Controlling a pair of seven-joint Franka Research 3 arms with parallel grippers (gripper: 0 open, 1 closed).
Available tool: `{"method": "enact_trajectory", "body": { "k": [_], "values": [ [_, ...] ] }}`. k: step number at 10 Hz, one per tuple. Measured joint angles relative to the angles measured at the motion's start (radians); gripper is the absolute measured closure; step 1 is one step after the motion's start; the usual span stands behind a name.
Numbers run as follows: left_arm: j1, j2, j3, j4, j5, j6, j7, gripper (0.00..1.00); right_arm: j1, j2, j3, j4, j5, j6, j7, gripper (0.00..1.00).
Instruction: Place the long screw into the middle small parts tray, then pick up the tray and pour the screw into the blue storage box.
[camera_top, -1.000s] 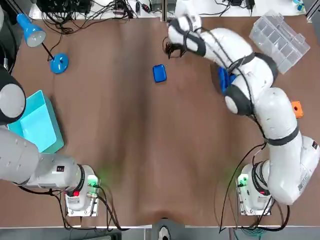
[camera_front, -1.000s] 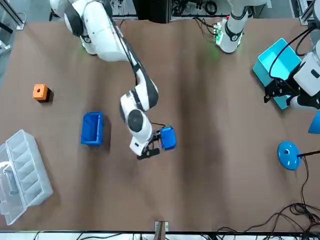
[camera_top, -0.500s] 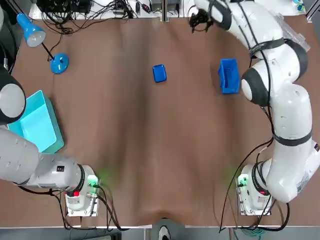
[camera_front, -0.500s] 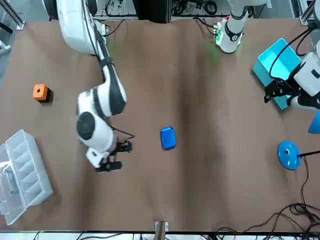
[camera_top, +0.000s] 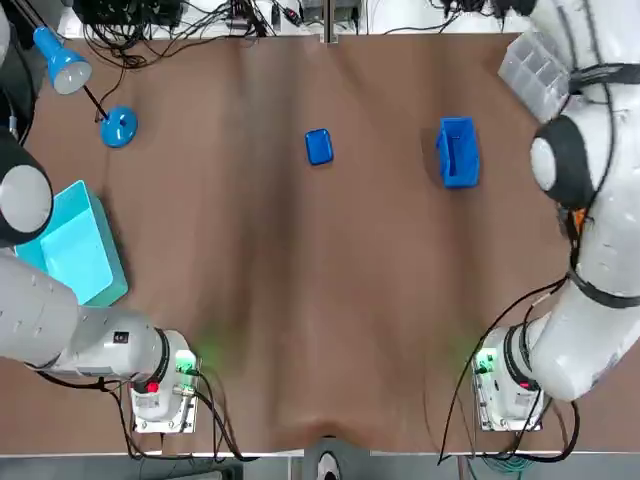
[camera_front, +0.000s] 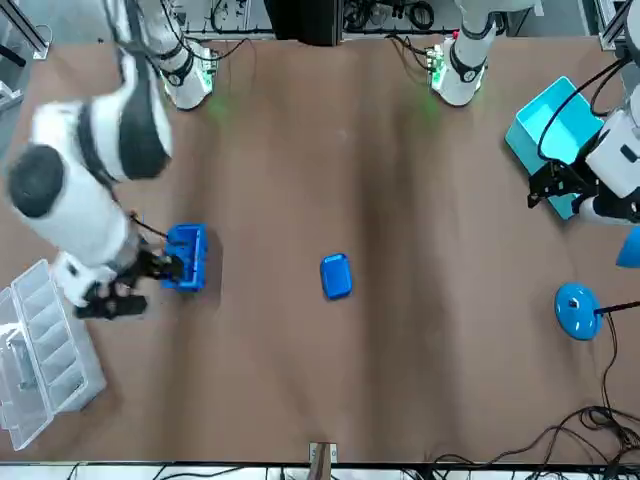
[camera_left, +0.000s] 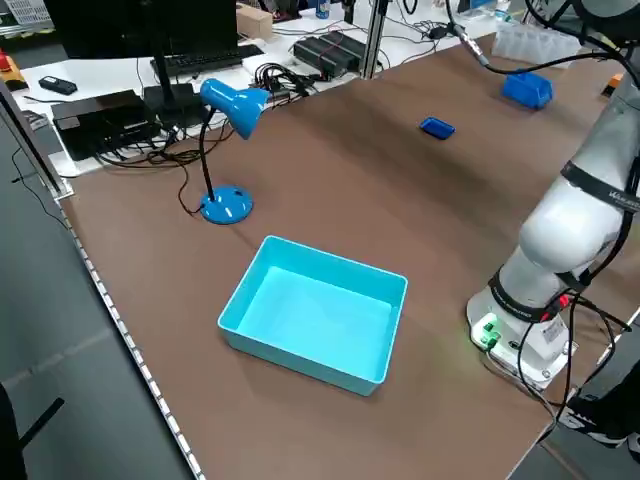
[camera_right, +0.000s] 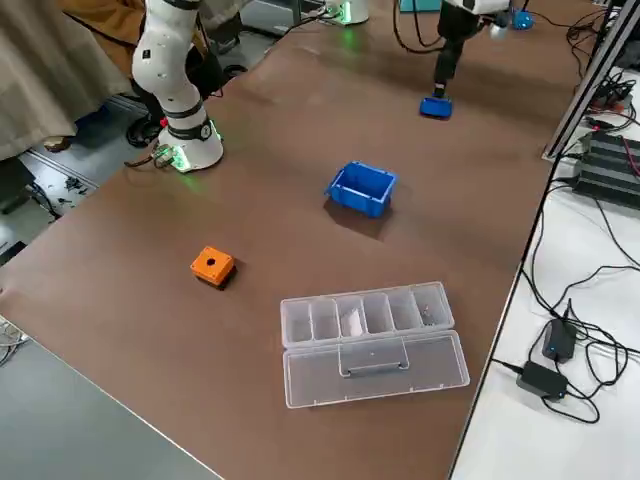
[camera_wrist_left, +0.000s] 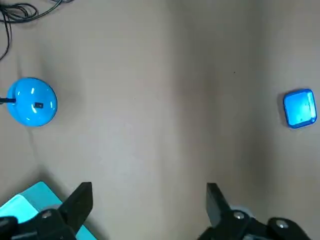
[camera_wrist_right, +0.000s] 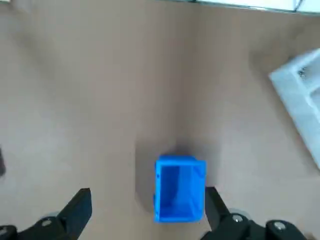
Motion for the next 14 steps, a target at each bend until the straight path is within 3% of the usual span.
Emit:
{"method": "enact_trajectory", "body": {
  "k": [2,5,7,14],
  "values": [
    [0.000,0.000,0.000,0.000,0.000,0.000,0.000,0.00,-0.146,-0.119,0.118,-0.072,-0.079,0.005,-0.047,0.00],
    [-0.001,0.000,-0.001,0.001,0.000,0.000,0.000,0.00,-0.302,-0.324,0.212,-0.236,-0.099,0.023,-0.113,0.00],
    [0.000,0.000,-0.001,0.002,0.000,0.000,0.000,0.00,-0.342,-0.390,0.219,-0.277,-0.102,-0.037,-0.143,0.00],
    [0.000,0.000,-0.002,0.009,0.000,0.000,0.000,0.00,-0.362,-0.398,0.233,-0.284,-0.103,-0.053,-0.149,0.00]
  ]
}}
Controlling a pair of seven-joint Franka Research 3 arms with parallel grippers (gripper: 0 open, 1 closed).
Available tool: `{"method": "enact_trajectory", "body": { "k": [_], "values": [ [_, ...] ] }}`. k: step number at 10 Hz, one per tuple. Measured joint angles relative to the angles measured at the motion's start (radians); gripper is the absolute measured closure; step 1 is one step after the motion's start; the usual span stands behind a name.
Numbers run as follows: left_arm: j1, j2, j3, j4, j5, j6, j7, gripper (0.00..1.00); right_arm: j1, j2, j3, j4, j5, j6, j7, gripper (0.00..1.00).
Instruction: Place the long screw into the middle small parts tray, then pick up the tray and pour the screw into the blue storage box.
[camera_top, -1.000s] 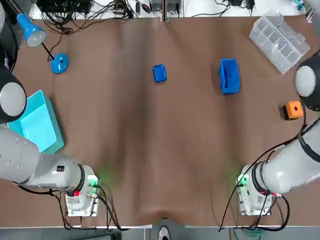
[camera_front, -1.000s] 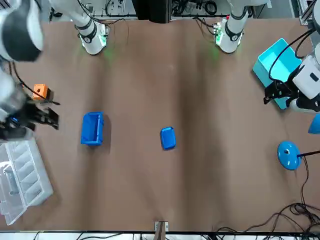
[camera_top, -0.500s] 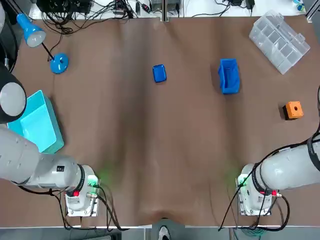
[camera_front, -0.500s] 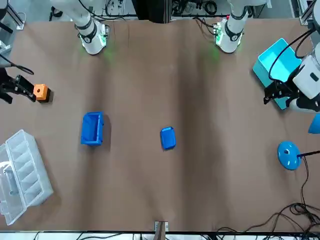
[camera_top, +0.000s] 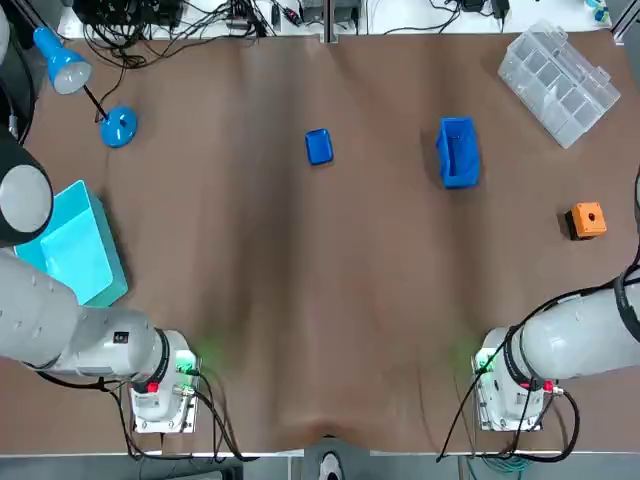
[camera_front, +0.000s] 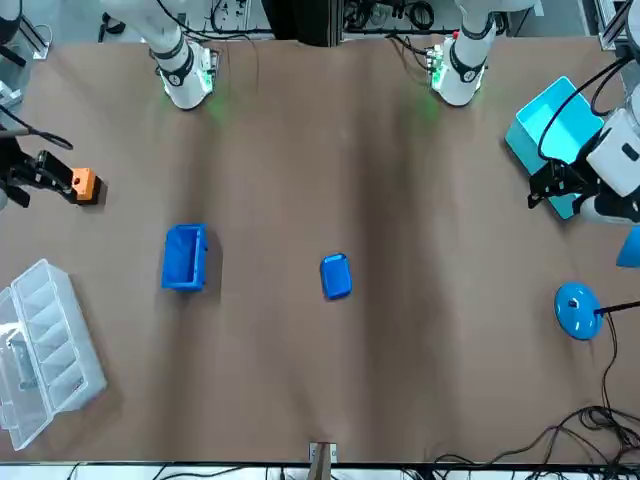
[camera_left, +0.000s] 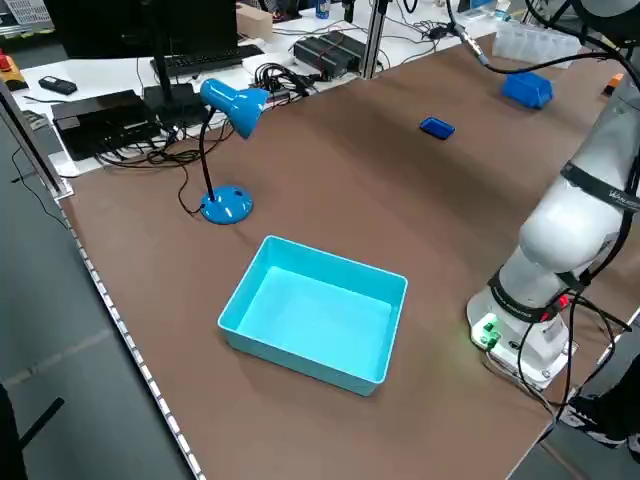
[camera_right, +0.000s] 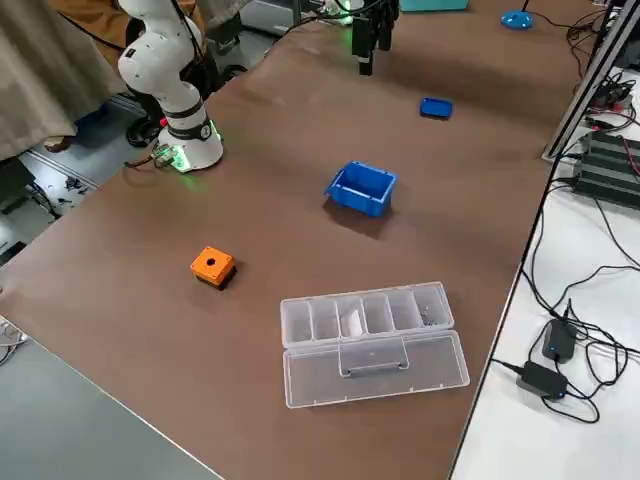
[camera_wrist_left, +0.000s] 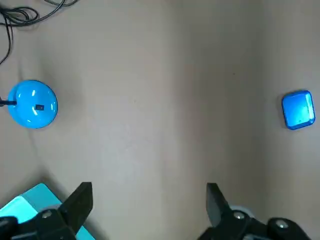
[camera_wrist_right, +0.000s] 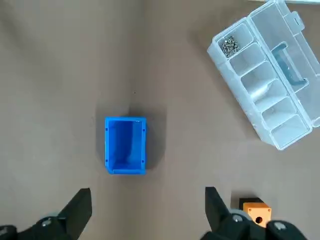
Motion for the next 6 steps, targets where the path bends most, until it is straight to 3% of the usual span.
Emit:
{"method": "enact_trajectory", "body": {
  "k": [6],
  "values": [
    [-0.002,0.000,-0.002,0.001,0.000,0.000,0.000,0.00,-0.004,0.000,0.003,0.003,-0.002,0.000,-0.009,0.00]
  ]
}}
